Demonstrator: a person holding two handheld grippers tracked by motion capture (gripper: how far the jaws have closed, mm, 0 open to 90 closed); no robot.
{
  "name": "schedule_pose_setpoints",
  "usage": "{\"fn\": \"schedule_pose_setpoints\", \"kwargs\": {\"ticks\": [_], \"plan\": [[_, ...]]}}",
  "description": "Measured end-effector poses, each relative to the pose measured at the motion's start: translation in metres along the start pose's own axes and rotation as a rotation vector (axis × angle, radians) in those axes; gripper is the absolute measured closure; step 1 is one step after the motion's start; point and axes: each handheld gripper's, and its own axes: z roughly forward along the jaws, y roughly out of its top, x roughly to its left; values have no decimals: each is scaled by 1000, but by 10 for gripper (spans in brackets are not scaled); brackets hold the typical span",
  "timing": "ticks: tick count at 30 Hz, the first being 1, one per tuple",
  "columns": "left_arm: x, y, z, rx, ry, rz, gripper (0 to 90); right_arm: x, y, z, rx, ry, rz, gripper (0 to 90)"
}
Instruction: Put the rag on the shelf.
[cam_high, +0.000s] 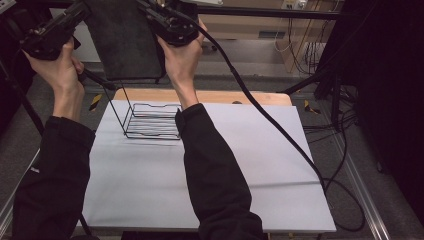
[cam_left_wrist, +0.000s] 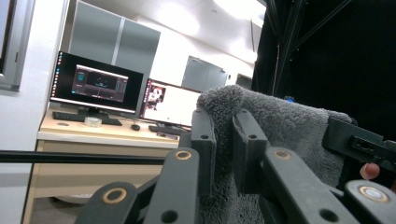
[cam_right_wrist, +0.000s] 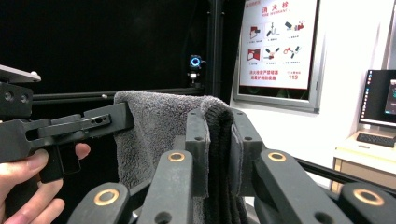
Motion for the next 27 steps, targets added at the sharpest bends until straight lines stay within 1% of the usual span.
{"fn": "schedule_pose_setpoints", "kwargs": {"ticks": [3, 6, 10, 14, 16, 20, 22, 24, 26, 27], "plan": [[4, -2, 5, 4, 1, 0, 803, -4, -2, 4, 3, -2, -2, 806], [11, -6, 10, 20, 16, -6, 802, -7, -6, 9, 14, -8, -4, 806], [20, -13, 13, 36, 21, -12, 802, -10, -13, 16, 34, -11, -11, 806], [27, -18, 19, 63, 31, 0, 802, -15, -20, 22, 55, -18, -2, 805], [30, -20, 21, 72, 34, -5, 802, -17, -23, 24, 63, -22, 4, 804], [35, -24, 26, 83, 40, -20, 802, -19, -28, 27, 67, -25, 16, 804], [36, -25, 27, 87, 39, -10, 802, -19, -29, 27, 69, -28, 8, 804], [37, -25, 28, 89, 37, -12, 802, -19, -29, 27, 72, -31, 6, 805], [38, -26, 29, 95, 40, -2, 802, -21, -30, 29, 76, -35, 8, 805], [39, -26, 30, 97, 41, -7, 802, -21, -31, 29, 78, -34, 10, 805]]}}
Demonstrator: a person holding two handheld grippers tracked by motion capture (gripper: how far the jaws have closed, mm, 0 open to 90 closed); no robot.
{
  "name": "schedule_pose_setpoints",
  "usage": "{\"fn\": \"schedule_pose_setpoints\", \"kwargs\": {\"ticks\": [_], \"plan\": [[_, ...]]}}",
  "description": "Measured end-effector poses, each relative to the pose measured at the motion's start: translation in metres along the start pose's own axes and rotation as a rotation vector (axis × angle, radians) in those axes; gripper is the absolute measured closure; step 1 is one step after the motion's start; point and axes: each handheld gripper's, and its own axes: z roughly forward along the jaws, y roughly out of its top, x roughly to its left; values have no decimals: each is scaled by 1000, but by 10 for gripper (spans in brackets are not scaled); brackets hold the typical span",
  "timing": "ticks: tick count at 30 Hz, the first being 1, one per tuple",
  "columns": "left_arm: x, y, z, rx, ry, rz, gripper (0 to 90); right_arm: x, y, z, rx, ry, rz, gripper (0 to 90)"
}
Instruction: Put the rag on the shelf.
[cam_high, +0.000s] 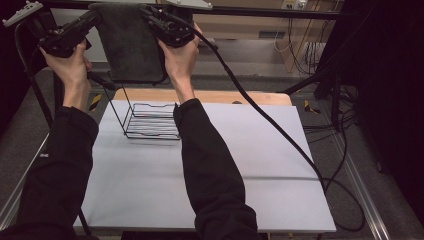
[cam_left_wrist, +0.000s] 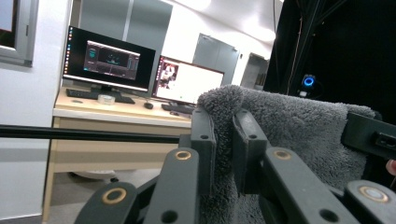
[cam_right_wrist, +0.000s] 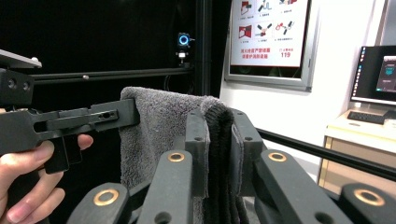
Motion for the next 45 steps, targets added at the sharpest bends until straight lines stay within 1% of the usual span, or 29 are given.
{"fn": "schedule_pose_setpoints", "kwargs": {"ticks": [3, 7, 9, 11, 13, 16, 19, 21, 23, 27, 29, 31, 35, 37, 39, 42, 45], "plan": [[4, -1, 3, 4, -2, -20, 802, -1, -1, 2, 2, 5, 3, 805], [7, -3, 5, 9, 7, -5, 802, -2, -4, 5, 9, 2, -15, 805], [10, -4, 6, 6, 3, -13, 802, -3, -5, 6, 6, 9, -18, 805], [11, -4, 6, 5, 9, -10, 802, -2, -6, 7, 2, 14, -20, 805], [11, -2, 6, -5, -2, -28, 802, -2, -7, 9, 2, 19, -21, 805], [8, 3, 6, -3, 2, -5, 802, -3, -5, 8, -14, 26, -6, 805], [5, 4, 5, 3, 4, 16, 802, -4, -4, 7, -14, 20, -17, 805], [5, 1, 5, 6, 9, 19, 802, -4, -5, 7, -11, 22, -20, 805], [7, -5, 4, 9, 6, 10, 802, -5, -8, 7, -2, 21, -23, 805], [11, -16, 1, 30, -4, 12, 801, -7, -19, 6, 21, 20, -21, 804], [11, -21, 2, 43, -5, 15, 801, -8, -26, 5, 27, 22, -6, 805], [12, -25, 1, 48, -5, 18, 801, -8, -31, 4, 31, 23, -13, 805], [14, -30, -3, 54, -17, 17, 801, -8, -35, 2, 45, 30, 3, 805], [14, -32, -5, 60, -7, 24, 801, -6, -37, 1, 52, 29, 6, 805], [15, -35, -6, 72, -2, 21, 801, -5, -41, 2, 64, 27, 4, 805], [17, -42, -7, 97, 7, 36, 801, -5, -47, 3, 88, 24, -4, 805], [18, -47, -8, 102, -1, 27, 801, -6, -53, 2, 89, 31, 10, 805]]}}
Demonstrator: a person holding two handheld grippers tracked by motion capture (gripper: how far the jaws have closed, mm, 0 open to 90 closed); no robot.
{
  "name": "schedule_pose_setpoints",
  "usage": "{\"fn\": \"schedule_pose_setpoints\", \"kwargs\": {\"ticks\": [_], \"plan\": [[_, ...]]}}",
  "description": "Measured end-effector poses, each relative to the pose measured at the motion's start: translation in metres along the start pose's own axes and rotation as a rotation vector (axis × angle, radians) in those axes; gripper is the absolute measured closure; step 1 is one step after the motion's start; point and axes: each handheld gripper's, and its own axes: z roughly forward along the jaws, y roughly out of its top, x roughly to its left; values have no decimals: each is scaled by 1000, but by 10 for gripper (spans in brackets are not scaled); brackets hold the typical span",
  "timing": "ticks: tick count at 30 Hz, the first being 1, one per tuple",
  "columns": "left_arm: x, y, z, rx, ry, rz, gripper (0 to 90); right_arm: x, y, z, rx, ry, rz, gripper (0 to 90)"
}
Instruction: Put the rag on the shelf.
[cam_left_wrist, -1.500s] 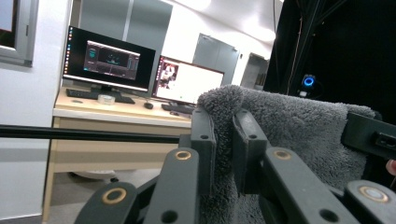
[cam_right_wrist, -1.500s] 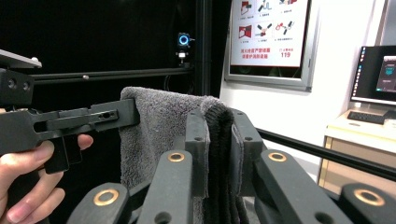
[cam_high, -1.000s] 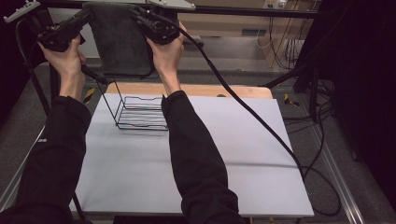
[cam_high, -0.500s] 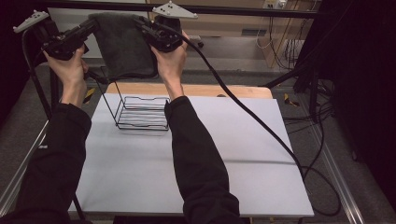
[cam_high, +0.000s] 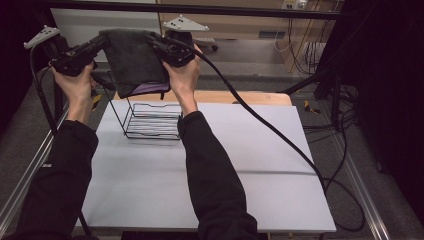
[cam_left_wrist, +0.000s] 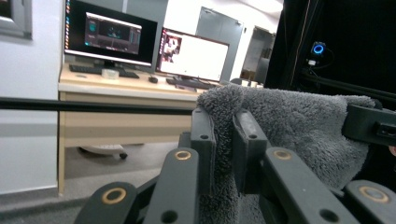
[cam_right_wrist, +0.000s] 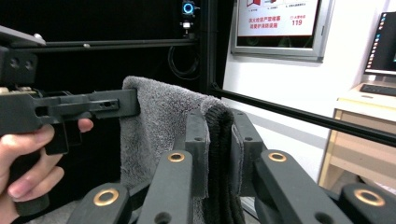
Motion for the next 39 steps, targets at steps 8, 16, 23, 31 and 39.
{"fn": "schedule_pose_setpoints", "kwargs": {"ticks": [8, 16, 23, 31, 39], "plan": [[-1, -7, -1, 25, 10, 18, 801, -2, -9, 1, 25, -8, 5, 804], [1, -19, -5, 37, -7, 2, 800, -3, -23, 0, 47, -1, 18, 804], [-2, -17, -14, 42, -38, 14, 799, -1, -21, -4, 51, 7, 31, 804], [-7, -19, -26, 62, -83, 37, 797, 4, -23, -17, 58, 34, 35, 803], [-7, -23, -35, 72, -95, 35, 796, 12, -27, -26, 63, 65, 12, 803]]}}
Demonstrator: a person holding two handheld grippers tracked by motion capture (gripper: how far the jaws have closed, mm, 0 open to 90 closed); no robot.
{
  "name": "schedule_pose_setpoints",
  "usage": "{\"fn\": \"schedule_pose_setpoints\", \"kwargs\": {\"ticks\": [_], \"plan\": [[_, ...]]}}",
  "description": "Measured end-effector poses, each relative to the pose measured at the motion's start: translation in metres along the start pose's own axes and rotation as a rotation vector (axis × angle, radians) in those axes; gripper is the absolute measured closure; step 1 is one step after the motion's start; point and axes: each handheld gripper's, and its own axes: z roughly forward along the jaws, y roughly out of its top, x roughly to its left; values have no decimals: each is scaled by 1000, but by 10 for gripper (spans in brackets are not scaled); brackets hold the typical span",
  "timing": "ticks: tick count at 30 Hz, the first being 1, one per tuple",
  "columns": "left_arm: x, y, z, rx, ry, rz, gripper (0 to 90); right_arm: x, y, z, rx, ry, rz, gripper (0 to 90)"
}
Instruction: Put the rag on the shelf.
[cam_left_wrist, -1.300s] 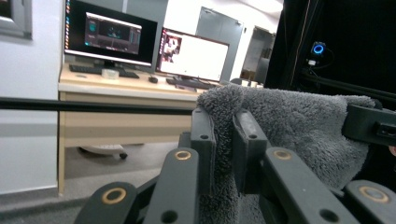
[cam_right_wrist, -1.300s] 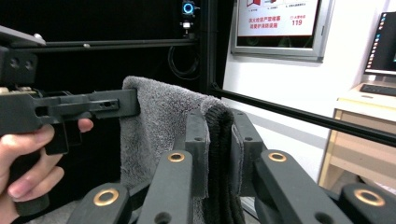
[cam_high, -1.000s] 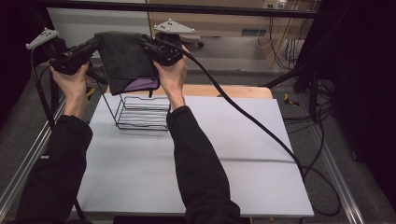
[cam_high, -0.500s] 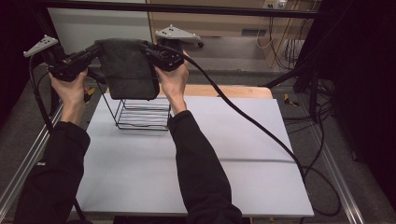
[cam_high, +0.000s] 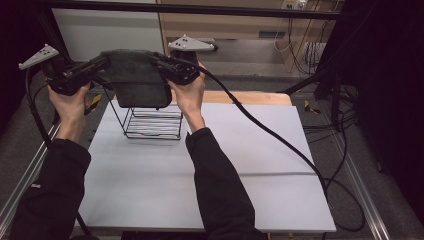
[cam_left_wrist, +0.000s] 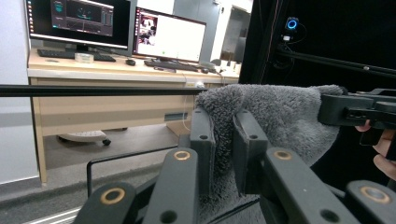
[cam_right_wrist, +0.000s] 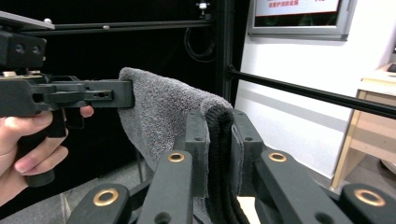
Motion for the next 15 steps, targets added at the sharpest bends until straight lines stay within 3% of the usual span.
{"fn": "schedule_pose_setpoints", "kwargs": {"ticks": [9, 15], "plan": [[3, -12, -10, 28, -21, -16, 786, 7, -7, 0, 25, 17, -23, 803], [-3, -16, -17, 55, -23, 18, 779, 10, -13, -5, 40, 33, -28, 803]]}}
